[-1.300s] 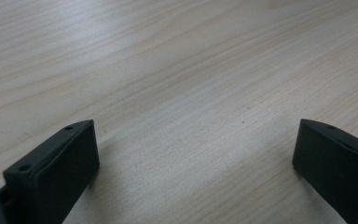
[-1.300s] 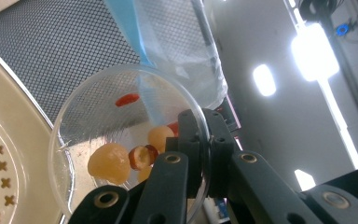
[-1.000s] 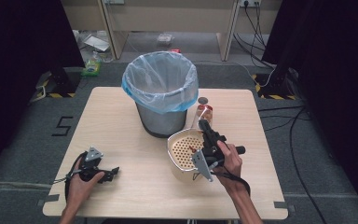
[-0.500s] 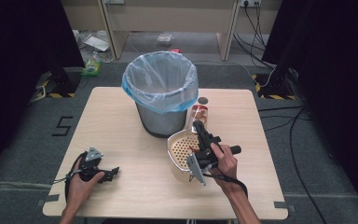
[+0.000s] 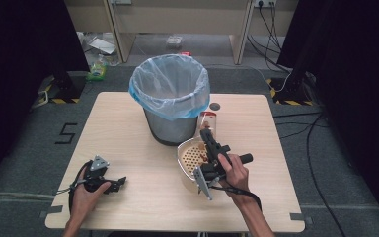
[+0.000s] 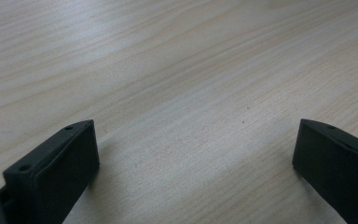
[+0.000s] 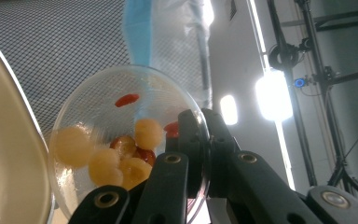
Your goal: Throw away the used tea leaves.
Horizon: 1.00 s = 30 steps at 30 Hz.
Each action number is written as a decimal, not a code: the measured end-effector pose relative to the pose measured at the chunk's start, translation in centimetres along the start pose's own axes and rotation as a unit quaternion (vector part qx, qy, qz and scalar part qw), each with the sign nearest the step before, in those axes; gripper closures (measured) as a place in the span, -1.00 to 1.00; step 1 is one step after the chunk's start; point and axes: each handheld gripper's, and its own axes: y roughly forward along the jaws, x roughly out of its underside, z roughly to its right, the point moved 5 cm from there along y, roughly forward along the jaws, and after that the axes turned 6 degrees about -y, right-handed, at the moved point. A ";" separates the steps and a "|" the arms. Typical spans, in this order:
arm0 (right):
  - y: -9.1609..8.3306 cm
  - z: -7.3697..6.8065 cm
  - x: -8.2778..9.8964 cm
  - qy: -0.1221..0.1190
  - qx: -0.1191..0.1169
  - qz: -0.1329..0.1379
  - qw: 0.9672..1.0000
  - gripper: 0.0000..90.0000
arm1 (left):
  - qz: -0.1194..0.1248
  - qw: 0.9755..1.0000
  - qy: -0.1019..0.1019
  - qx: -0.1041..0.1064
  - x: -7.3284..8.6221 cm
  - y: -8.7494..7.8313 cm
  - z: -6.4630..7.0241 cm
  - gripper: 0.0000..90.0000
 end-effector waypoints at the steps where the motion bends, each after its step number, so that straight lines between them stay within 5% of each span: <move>1: 0.1 0.1 0.0 0.001 0.001 0.001 1.000 0.96 | 0.000 1.000 0.000 0.000 0.0 0.0 0.0 -1.00; 27: 0.2 0.8 0.7 -0.028 0.024 -0.006 0.999 0.96 | 0.000 1.000 0.000 0.000 0.0 0.0 0.0 -1.00; 30: 0.4 1.2 1.2 0.009 0.017 -0.018 1.000 0.96 | 0.000 1.000 0.000 0.000 0.0 0.0 0.0 -1.00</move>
